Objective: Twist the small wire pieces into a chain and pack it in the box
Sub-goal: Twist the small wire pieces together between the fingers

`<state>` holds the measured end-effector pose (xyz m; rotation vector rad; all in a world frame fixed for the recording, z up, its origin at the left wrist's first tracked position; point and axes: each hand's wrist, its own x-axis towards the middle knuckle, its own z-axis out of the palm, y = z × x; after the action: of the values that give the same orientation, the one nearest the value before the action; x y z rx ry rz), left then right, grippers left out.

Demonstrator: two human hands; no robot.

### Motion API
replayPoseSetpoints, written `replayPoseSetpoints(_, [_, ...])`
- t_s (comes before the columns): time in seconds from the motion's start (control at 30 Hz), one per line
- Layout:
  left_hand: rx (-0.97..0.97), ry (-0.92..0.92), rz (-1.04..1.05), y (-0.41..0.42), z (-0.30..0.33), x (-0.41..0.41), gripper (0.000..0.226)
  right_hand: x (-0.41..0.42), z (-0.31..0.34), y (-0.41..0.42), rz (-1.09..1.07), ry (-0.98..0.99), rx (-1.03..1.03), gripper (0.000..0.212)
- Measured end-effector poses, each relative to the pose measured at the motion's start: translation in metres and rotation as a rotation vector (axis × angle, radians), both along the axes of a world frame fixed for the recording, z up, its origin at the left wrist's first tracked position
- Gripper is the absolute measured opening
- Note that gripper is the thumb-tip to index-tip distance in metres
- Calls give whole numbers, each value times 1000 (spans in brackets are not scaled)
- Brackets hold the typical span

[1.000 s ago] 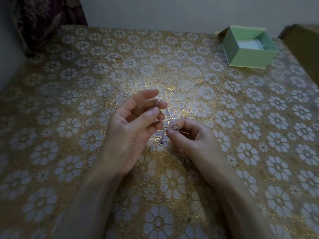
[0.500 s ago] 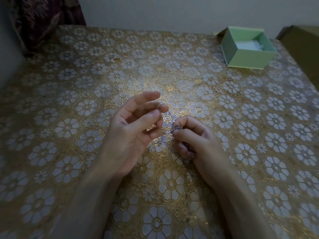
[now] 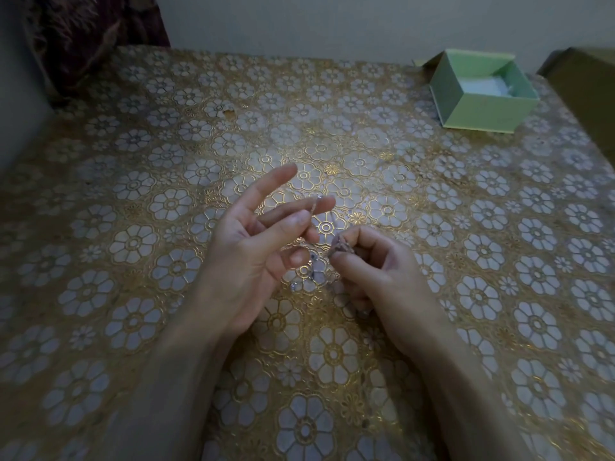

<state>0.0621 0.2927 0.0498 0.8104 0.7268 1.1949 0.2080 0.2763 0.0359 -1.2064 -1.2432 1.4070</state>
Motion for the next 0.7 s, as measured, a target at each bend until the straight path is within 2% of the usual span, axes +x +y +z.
replayPoseSetpoints(0.07, [11,20,-20,0,0,0,61,1,0,0,-29,57,-39,25])
replayPoseSetpoints(0.17, [35,101,-25,-1,-1,2,62,1,0,0,-44,148,-69,10])
replayPoseSetpoints(0.37, [32,242,-2,0,-4,0,32,6,2,1,-47,311,-158,7])
replayPoseSetpoints(0.47, [65,382,-36,0,-5,0,17,5,1,2,-38,295,-149,4])
replayPoseSetpoints(0.57, [110,519,-85,-3,-5,3,13,5,1,2,-36,289,-151,6])
replayPoseSetpoints(0.7, [121,513,-118,-4,-3,3,19,6,0,2,-32,273,-147,8])
